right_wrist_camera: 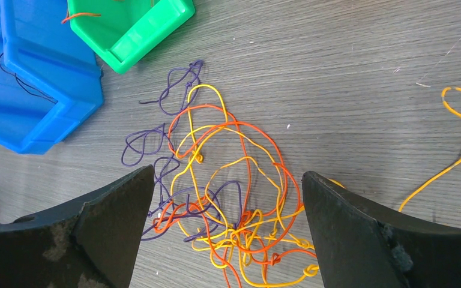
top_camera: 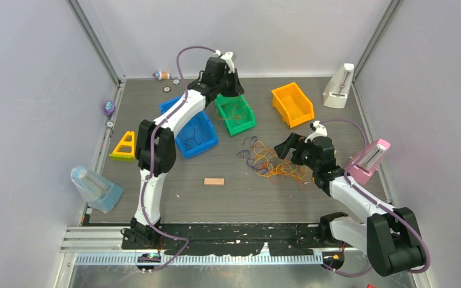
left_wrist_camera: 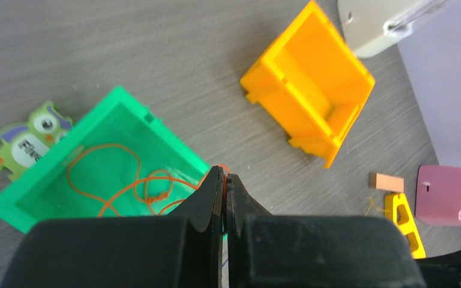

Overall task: Untangle the cables
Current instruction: Place the cable in the bin.

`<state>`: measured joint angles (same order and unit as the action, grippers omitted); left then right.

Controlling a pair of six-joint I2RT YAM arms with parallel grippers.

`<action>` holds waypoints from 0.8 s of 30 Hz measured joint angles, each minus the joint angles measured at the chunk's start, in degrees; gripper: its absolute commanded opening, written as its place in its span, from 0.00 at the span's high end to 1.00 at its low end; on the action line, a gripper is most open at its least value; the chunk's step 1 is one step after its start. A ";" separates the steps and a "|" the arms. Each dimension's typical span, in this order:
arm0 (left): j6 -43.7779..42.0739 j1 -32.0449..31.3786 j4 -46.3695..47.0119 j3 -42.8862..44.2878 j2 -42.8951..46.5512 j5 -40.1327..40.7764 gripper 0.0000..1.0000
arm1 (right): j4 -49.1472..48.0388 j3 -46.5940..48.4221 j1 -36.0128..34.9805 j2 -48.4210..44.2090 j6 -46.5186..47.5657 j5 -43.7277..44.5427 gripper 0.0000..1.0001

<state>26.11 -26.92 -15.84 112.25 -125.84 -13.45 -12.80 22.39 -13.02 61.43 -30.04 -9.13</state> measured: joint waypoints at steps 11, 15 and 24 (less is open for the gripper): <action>-4.59 -0.76 -3.28 10.43 0.02 0.52 1.00 | 0.00 0.00 0.00 0.07 0.00 0.00 0.02; -5.68 -1.18 -4.17 11.85 0.02 1.05 1.00 | 0.00 0.00 0.00 0.11 0.00 0.00 0.02; -2.78 -0.96 -1.20 4.85 0.26 0.07 1.00 | 0.02 0.00 0.00 0.11 0.02 0.00 0.02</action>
<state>23.33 -27.88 -17.04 117.10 -125.58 -13.39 -12.78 22.39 -13.02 61.54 -30.02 -9.13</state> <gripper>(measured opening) 0.005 0.982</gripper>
